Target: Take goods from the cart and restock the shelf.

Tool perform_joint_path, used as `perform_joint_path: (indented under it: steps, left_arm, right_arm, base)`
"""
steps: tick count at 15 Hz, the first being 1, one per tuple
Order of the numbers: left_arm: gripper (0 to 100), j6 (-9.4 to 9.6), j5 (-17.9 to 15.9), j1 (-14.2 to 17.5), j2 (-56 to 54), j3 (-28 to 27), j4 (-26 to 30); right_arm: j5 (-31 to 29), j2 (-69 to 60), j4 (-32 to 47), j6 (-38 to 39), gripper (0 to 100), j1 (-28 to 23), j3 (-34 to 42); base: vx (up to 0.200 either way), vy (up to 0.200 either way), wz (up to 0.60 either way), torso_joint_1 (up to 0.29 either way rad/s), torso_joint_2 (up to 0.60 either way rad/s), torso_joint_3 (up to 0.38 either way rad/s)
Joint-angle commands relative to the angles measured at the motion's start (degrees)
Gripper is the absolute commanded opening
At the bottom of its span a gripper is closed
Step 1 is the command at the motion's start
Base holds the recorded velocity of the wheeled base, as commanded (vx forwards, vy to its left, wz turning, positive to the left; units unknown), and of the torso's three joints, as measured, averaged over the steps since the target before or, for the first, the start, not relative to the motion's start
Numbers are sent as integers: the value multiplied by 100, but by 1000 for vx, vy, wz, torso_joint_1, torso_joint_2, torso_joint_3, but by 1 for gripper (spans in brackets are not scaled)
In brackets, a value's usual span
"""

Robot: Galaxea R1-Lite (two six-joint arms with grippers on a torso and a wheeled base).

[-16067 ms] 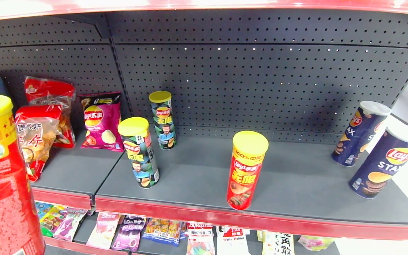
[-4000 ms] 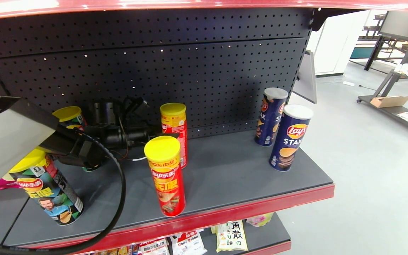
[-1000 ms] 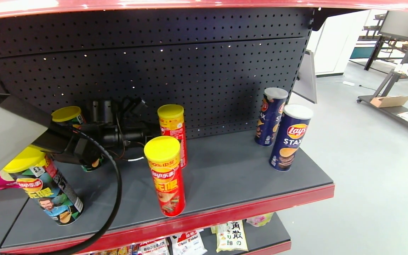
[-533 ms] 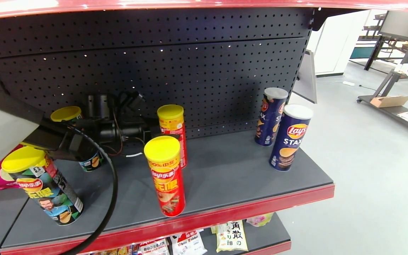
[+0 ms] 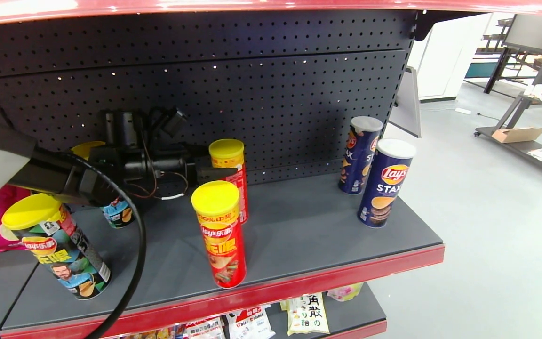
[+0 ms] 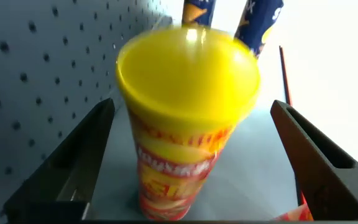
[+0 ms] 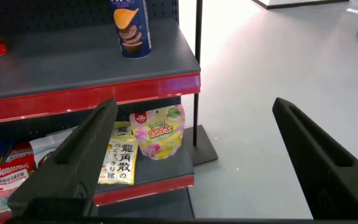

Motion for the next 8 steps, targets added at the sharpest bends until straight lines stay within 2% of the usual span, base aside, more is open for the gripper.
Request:
perform_joint_path:
  steps: [1, 8]
  left_arm:
    - [100, 4, 7, 0, -151, -18, 22]
    - [100, -5, -2, 0, -406, -27, 30]
  right_arm:
    - [0, 7, 0, -1, 100, 4, 1]
    - [0, 7, 0, -1, 100, 4, 1]
  base:
    - [0, 0, 0, 0, 0, 0]
    - [0, 0, 0, 0, 0, 0]
